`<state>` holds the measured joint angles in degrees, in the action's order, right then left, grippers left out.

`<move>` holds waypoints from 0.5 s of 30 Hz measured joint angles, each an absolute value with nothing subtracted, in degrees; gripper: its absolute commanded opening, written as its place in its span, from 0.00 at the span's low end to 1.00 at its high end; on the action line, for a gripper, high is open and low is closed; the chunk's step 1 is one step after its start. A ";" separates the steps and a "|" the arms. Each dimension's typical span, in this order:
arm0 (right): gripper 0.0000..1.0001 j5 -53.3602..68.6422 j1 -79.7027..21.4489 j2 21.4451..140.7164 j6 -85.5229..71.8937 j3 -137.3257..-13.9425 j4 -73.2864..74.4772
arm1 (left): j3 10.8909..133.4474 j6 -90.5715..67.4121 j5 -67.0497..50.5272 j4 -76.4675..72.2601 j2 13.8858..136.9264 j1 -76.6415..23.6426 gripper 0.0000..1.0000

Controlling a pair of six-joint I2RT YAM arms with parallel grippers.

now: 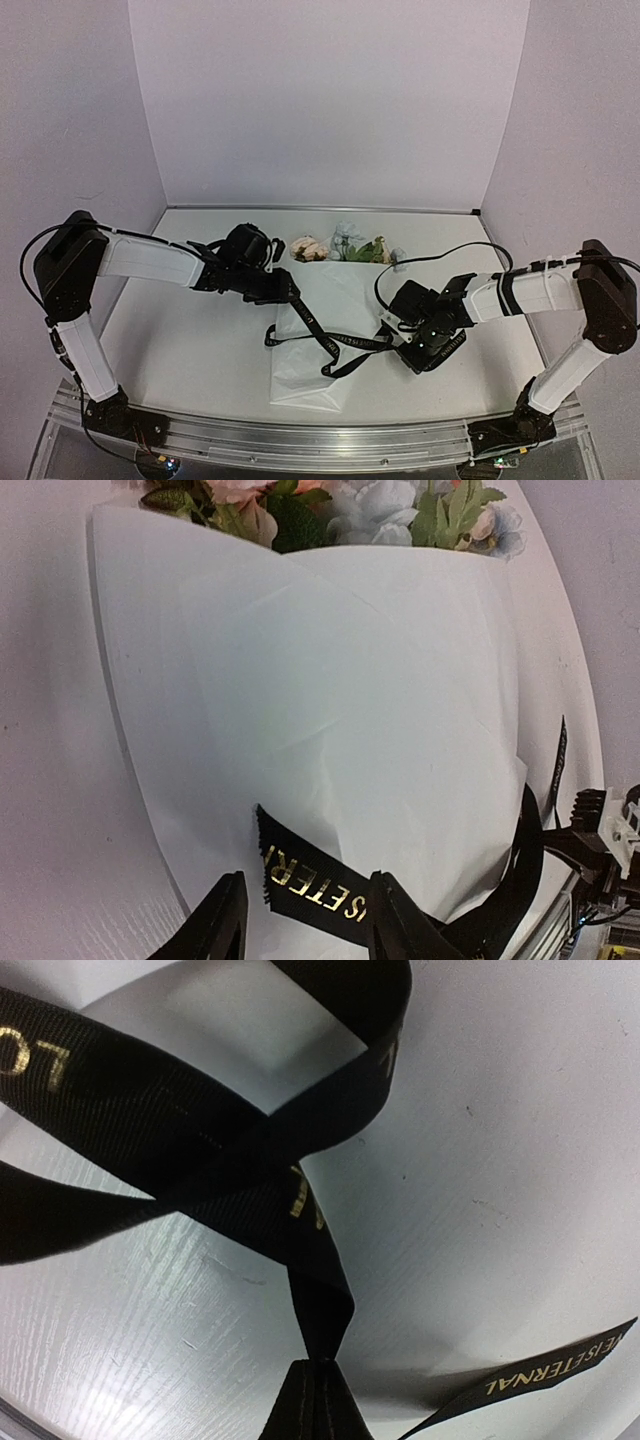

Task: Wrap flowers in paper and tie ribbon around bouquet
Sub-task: Cross the ribbon over the folded bouquet, then tie the ribbon around the folded bouquet.

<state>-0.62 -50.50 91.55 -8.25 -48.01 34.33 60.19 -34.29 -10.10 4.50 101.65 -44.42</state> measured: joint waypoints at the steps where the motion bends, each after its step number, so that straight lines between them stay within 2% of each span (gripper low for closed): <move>1: 0.00 -0.62 -50.50 91.55 -8.25 -48.01 34.33 | 60.53 -34.39 -9.83 4.56 101.67 -44.42 0.44; 5: 0.00 -0.60 -50.50 91.55 -8.25 -48.02 34.33 | 62.94 -34.35 -8.11 5.92 102.43 -44.42 0.40; 11: 0.00 -0.59 -50.48 91.55 -8.25 -48.26 34.38 | 65.68 -33.99 -4.67 9.99 104.89 -44.76 0.40; 15: 0.00 -0.53 -50.48 91.55 -8.25 -48.47 34.37 | 65.71 -33.72 -3.66 11.93 105.30 -45.32 0.28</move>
